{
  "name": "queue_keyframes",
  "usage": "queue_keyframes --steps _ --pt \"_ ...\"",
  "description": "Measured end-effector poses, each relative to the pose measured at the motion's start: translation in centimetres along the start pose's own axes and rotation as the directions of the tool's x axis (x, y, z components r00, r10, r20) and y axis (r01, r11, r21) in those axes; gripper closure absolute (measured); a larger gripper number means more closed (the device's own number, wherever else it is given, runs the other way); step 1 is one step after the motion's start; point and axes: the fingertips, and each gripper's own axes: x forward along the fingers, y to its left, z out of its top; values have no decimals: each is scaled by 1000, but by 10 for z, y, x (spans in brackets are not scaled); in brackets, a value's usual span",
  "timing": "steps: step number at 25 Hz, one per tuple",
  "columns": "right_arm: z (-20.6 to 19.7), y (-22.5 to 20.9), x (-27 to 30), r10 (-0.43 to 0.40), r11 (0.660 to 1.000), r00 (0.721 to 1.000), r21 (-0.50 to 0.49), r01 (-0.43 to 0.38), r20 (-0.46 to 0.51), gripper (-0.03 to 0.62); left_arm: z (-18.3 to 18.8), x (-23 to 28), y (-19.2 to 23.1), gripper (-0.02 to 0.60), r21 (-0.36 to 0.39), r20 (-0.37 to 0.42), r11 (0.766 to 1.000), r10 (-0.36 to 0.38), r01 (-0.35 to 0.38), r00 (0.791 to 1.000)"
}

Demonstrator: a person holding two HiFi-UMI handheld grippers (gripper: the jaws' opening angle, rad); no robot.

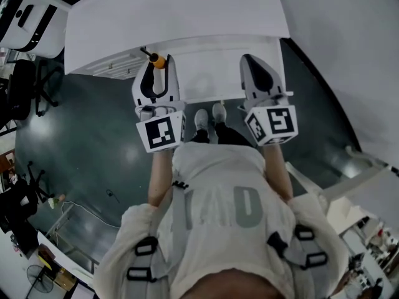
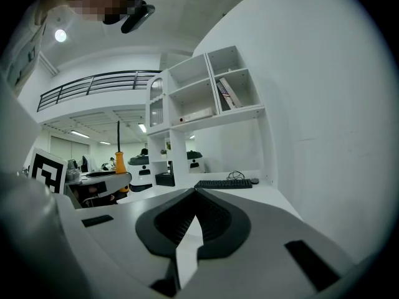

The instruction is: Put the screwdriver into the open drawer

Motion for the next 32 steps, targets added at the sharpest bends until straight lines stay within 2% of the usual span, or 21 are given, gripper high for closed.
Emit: queue_keyframes --steps 12,20,24,28,32 --pt "7 -7 -1 34 999 999 -30 -33 7 589 5 -1 -3 457 16 24 999 36 -36 999" --pt "2 -12 -6 37 999 999 -32 -37 -5 589 20 4 -5 457 47 37 999 23 -25 999" --pt "1 -14 -7 33 999 999 -18 -33 -5 589 27 12 -11 457 97 29 995 -19 16 999" --pt "-1 -14 -8 33 999 999 -26 -33 -16 589 22 26 -20 457 178 -31 981 -75 79 997" --pt "-6 -16 -10 22 999 999 -34 -23 -29 589 7 39 -29 457 192 -86 970 -134 149 987"
